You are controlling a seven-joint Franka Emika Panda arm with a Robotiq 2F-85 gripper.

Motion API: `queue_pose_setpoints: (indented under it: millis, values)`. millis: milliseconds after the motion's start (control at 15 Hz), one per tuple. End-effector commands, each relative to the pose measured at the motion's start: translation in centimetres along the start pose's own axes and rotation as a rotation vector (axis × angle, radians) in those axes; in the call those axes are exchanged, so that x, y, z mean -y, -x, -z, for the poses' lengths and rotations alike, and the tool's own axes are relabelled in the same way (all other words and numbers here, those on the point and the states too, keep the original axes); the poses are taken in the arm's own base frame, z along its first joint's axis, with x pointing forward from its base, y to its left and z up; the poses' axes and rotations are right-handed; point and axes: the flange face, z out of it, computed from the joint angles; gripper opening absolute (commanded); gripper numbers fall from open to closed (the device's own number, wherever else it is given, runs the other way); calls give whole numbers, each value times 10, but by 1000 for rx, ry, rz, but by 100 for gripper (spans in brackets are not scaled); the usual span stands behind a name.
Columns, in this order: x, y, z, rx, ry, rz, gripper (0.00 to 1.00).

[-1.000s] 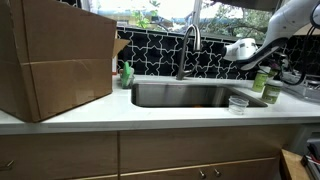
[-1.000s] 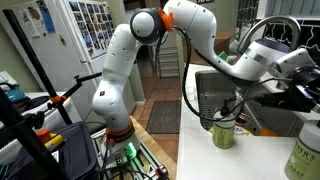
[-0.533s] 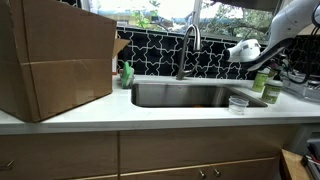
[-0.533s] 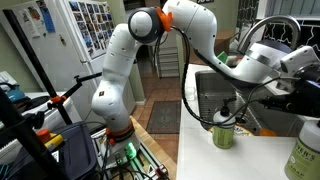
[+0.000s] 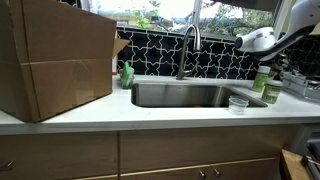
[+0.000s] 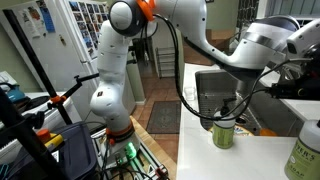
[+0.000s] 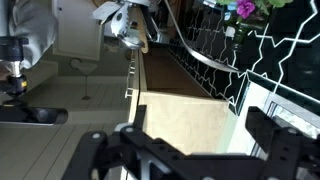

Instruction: Make all the bottles laying down stand vertically on the right side of the sink

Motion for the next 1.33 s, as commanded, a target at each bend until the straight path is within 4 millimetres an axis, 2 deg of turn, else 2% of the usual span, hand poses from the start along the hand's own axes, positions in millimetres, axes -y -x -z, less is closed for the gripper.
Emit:
queue_pose_setpoints:
  millis: [0, 333, 600, 1200, 1267]
  values:
    - [-29, -24, 3, 139, -126, -27, 100]
    - [-49, -59, 18, 309, -290, -39, 100]
    - [-57, -78, 31, 470, -396, -20, 100]
    - [-68, -92, 61, 807, -653, 130, 100]
    - [-56, -95, 58, 757, -576, 107, 100]
